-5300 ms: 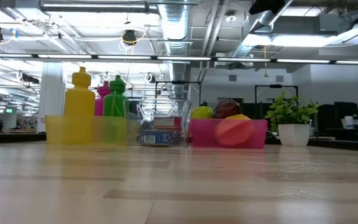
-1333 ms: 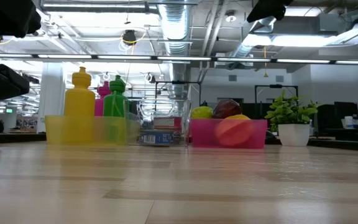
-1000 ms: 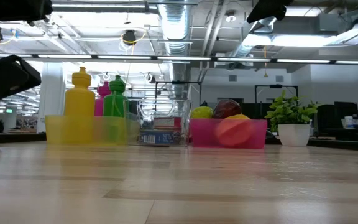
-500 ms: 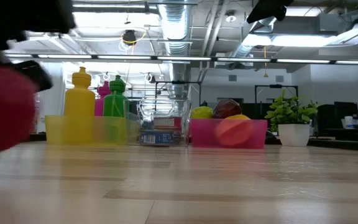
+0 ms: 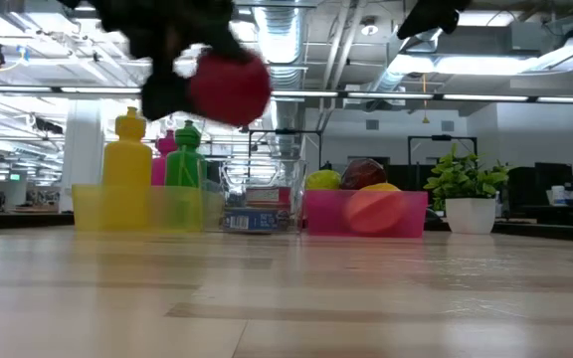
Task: Pick & Place Food Item
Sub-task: Put the red apple into the pink bin
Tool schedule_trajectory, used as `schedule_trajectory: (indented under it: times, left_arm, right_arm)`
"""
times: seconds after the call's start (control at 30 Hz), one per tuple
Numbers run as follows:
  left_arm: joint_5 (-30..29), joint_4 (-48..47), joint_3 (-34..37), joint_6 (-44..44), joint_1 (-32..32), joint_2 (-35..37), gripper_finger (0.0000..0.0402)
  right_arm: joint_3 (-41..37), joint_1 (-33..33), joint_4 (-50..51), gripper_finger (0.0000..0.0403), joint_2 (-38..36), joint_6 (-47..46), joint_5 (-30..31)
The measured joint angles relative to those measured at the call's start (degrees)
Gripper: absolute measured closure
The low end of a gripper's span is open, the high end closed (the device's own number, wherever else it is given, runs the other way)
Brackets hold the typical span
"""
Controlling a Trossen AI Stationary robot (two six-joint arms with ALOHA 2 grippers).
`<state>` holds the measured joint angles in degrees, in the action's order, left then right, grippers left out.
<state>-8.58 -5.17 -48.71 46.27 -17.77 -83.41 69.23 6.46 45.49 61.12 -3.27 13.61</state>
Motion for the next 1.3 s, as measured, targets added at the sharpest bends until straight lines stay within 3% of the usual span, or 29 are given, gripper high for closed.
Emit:
schedule_trajectory:
  times: [0.17,0.3,0.5,0.67,0.8,0.97,1.17,1.3]
  left_arm:
    - [-0.4,10.8,0.0,-2.4,6.3,2.3,0.0108]
    - [-3.9,21.6,0.0,-4.5,10.4,2.2,0.0108]
    - [-14.0,31.3,0.0,-16.0,15.2,2.2,0.0108]
    - [-14.6,37.0,0.0,-25.6,19.0,2.2,0.0108]
    - [-14.6,39.0,0.0,-38.3,21.6,2.2,0.0108]
    - [-14.5,39.2,0.0,-50.2,25.4,2.2,0.0108]
    - [-9.1,39.2,0.0,-55.4,29.6,2.2,0.0107]
    - [-3.1,42.4,0.0,-55.4,31.7,2.2,0.0107]
  right_arm:
    - [0.0,1.0,1.0,0.0395,0.0,3.3,0.0]
    - [0.0,2.1,0.8,0.0395,0.0,7.6,0.0]
    - [0.0,4.1,-0.2,0.0395,0.0,11.2,0.0]
    - [0.0,6.1,-3.8,0.0395,0.0,10.6,0.0]
    - [0.0,7.7,-10.2,0.0395,0.9,8.9,0.0]
    - [0.0,9.7,-19.8,0.0395,3.4,2.8,0.0]
    - [0.0,11.8,-27.1,0.0395,9.5,-12.0,-0.3]
    - [0.0,14.5,-26.6,0.0395,12.3,-23.0,-8.9]
